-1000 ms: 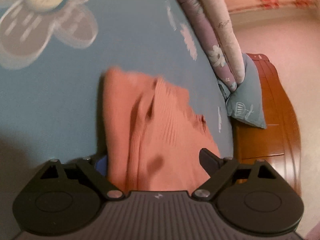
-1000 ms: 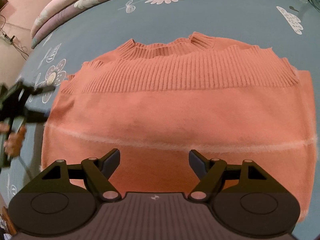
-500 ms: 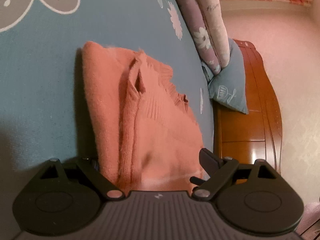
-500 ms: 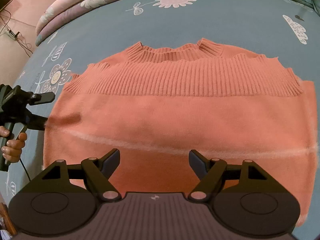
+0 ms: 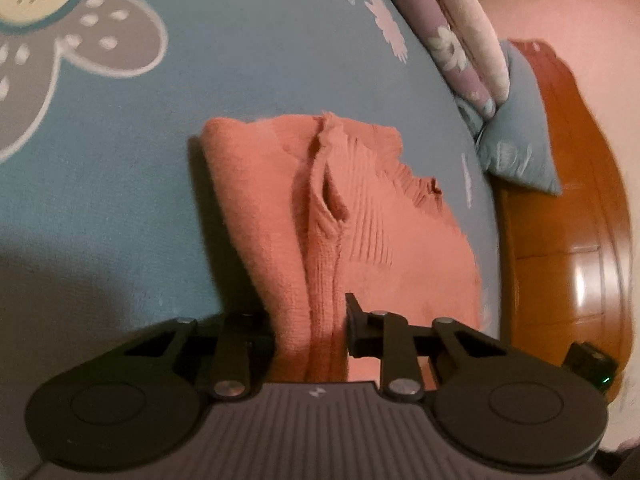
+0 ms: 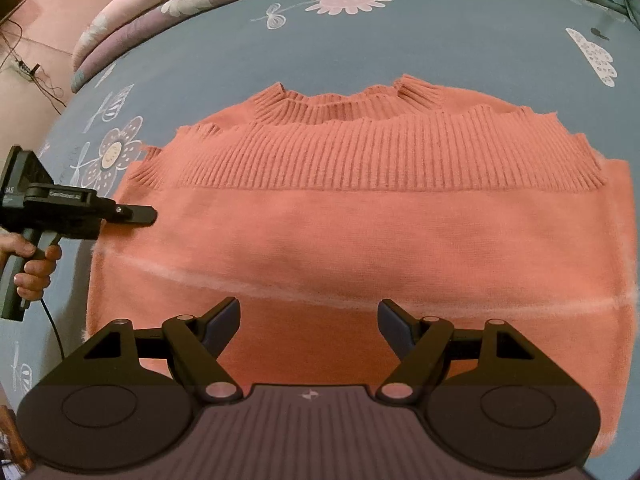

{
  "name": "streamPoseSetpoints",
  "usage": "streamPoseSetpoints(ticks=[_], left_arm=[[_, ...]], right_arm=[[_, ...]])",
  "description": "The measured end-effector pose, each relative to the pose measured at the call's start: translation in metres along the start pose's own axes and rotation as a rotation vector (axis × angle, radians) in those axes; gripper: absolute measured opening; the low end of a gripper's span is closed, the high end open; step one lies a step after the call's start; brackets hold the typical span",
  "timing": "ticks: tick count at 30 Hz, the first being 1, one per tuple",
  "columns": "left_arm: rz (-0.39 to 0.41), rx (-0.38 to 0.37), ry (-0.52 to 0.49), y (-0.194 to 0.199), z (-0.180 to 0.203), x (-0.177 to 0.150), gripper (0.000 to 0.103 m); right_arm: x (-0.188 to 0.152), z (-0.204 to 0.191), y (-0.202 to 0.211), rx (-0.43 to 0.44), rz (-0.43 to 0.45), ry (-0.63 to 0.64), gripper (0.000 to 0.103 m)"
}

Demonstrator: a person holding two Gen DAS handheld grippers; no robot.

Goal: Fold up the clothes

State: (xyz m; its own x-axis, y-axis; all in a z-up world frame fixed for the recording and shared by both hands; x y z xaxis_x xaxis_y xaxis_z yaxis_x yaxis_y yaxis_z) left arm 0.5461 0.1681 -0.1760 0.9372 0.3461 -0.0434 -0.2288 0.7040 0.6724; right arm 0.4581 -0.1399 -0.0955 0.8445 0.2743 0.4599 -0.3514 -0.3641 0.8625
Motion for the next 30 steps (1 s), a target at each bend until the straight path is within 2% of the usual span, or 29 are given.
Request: streamPoseSetpoints(ticks=[4, 6, 8, 11, 12, 13, 16, 19, 23, 24, 26, 29, 30], left_arm=[[-0.002, 0.07, -0.058, 0.003, 0.021, -0.004, 0.02], [-0.019, 0.006, -0.13, 0.01, 0.032, -0.008, 0.021], [-0.034, -0.08, -0.125, 0.016, 0.031, -0.008, 0.022], [-0.027, 0.012, -0.135, 0.01, 0.016, -0.005, 0.022], [-0.022, 0.052, -0.162, 0.007, 0.014, -0.005, 0.025], [-0.019, 0.061, -0.187, 0.006, 0.015, -0.006, 0.025], [0.008, 0.148, -0.361, 0.004, 0.032, -0.015, 0.03], [0.003, 0.245, -0.556, 0.001, 0.054, -0.03, 0.027], [-0.026, 0.312, -0.677, -0.002, 0.06, -0.039, 0.03], [-0.012, 0.338, -0.719, 0.0, 0.059, -0.042, 0.036], [0.014, 0.37, -0.786, 0.001, 0.061, -0.049, 0.036], [0.069, 0.39, -0.8, 0.0, 0.062, -0.057, 0.038], [0.076, 0.368, -0.734, -0.001, 0.059, -0.055, 0.035]], right_arm=[[-0.002, -0.007, 0.0, -0.004, -0.002, 0.04, 0.08], [-0.004, -0.009, -0.002, 0.0, -0.01, 0.048, 0.08], [-0.006, -0.01, -0.005, 0.007, -0.014, 0.042, 0.08], [-0.006, -0.011, -0.006, 0.013, -0.018, 0.036, 0.08], [-0.006, -0.011, -0.007, 0.014, -0.019, 0.036, 0.08], [-0.006, -0.012, -0.007, 0.015, -0.02, 0.036, 0.08], [-0.005, -0.011, -0.006, 0.01, -0.02, 0.049, 0.08], [-0.006, -0.007, -0.007, 0.007, -0.024, 0.033, 0.08], [-0.008, -0.002, -0.01, 0.014, -0.029, -0.018, 0.08], [-0.009, -0.002, -0.01, 0.019, -0.031, -0.026, 0.08], [-0.008, -0.004, -0.009, 0.017, -0.029, -0.02, 0.08], [-0.007, -0.007, -0.007, 0.01, -0.022, 0.011, 0.08], [-0.006, -0.007, -0.006, 0.004, -0.022, 0.017, 0.08]])
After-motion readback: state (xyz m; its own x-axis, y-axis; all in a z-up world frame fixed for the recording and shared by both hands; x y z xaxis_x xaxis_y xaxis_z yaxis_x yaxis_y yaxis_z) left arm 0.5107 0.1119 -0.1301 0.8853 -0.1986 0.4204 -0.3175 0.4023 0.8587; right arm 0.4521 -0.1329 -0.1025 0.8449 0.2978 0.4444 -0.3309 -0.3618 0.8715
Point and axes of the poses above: each gripper's, at about its wrist camera, not at the fingertips, and y roughly against the way its jaws point, z to its right, x to its top, the point moved 4 cm from there along -y, roughly the way its jaws point, and after that the axes turned 15 degrees about y, right-handed, at the moved point
